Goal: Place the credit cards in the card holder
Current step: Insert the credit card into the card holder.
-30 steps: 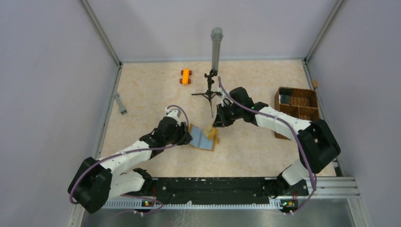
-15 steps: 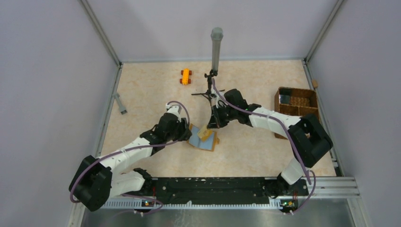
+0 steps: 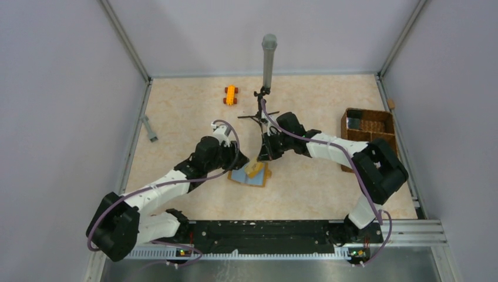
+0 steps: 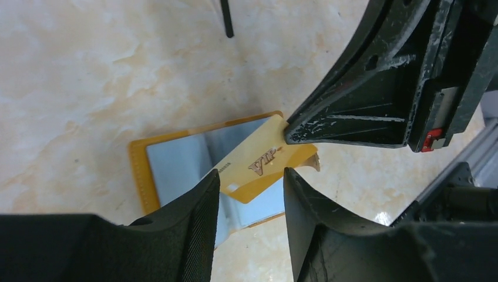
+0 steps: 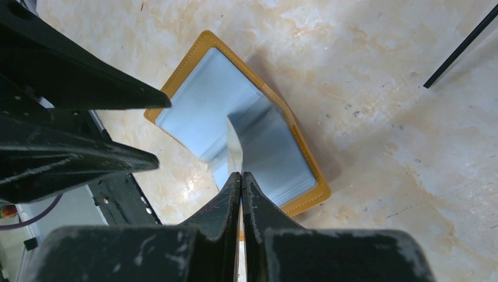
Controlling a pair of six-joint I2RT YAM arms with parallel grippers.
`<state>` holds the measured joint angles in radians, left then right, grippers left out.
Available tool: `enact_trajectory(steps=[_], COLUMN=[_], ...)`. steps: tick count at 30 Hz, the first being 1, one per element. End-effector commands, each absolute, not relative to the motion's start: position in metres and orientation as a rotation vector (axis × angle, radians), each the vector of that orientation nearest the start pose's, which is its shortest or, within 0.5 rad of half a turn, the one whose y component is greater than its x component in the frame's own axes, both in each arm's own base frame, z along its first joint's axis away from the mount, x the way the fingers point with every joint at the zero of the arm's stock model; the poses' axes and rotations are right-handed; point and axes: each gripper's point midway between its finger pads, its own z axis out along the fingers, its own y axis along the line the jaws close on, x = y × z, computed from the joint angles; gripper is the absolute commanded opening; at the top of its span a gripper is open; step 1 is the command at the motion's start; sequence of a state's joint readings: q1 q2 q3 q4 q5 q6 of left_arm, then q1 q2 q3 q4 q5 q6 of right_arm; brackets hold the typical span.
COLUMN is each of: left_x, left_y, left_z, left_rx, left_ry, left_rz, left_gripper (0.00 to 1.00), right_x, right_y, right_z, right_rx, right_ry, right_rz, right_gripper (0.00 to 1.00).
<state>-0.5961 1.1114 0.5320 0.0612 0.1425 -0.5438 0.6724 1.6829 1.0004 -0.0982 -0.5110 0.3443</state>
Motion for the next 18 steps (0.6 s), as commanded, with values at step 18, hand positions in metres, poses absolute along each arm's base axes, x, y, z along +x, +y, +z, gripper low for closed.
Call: enact_trajectory(steps=[18], left_x=[0.230], left_y=[-0.254], left_z=[0.081], left_rx=[0.349], left_ry=[2.147], left_rz=[-1.097], left_gripper=[0.46], right_x=[0.234], right_y=[0.319], right_z=[0.108], right_rx=[-0.931], right_ry=[2.321], right_rz=[1.040], right_gripper=[0.00])
